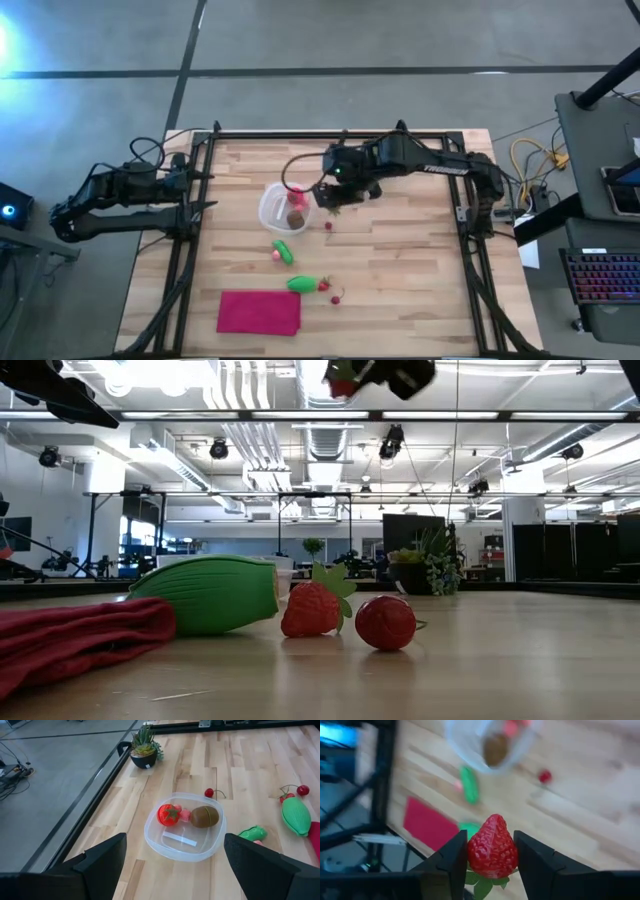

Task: Pick and placing Produce into tupperware
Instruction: Put the top red strawberry into the transparent bin, then put the pink peach into the transparent bin

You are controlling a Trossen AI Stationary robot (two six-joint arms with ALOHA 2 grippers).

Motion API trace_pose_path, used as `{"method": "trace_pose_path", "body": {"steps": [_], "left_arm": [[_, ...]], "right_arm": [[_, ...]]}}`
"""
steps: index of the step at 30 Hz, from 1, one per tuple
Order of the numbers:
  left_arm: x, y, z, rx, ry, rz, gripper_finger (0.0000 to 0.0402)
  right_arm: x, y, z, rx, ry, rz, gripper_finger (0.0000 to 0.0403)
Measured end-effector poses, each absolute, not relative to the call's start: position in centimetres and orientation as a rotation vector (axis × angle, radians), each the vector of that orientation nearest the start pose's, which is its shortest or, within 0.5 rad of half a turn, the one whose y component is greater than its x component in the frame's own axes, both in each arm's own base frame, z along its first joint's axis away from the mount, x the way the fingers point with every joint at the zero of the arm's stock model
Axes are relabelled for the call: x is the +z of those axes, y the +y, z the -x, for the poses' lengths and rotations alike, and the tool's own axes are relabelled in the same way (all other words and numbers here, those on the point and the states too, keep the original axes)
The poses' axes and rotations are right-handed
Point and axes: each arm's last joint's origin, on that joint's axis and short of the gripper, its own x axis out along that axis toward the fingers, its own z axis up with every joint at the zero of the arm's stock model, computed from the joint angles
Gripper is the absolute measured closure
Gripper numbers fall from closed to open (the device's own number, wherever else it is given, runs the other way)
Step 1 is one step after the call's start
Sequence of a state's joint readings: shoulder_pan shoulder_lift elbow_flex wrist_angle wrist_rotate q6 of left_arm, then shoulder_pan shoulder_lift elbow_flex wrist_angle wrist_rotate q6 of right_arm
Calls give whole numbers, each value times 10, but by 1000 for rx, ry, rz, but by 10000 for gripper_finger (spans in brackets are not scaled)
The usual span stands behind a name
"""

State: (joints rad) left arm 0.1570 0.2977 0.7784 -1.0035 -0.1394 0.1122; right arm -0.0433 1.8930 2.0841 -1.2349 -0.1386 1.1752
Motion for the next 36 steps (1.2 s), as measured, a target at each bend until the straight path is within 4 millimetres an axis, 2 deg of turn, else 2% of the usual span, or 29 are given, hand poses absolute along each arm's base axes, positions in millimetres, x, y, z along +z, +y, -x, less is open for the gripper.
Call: {"method": "trace_pose_path", "body": {"steps": [3,7,12,17,22,25,29,33,36], "left_arm": [[299,10,-40,260,540,-104,82],[299,10,-40,259,541,-104,82],[299,10,-40,258,541,-104,82],[299,10,-39,259,540,-104,82],[299,10,-40,259,541,-104,82],[299,10,-39,259,540,-104,82],[299,10,-39,259,540,-104,82],[299,10,-39,259,540,-104,82],[299,10,-39,260,541,-104,82]], "right_arm": [[382,-17,-396,-502,930,-1089,264],[370,-26,-429,-442,915,-993,261],[333,-33,-467,-303,891,-936,260],[290,-46,-487,-319,962,-879,260],[257,-54,-512,-275,924,-798,259],[240,-56,-523,-249,908,-759,253],[223,-56,-527,-245,941,-730,222],[223,-58,-527,-269,930,-721,180],[231,-60,-524,-279,920,-710,154]]}}
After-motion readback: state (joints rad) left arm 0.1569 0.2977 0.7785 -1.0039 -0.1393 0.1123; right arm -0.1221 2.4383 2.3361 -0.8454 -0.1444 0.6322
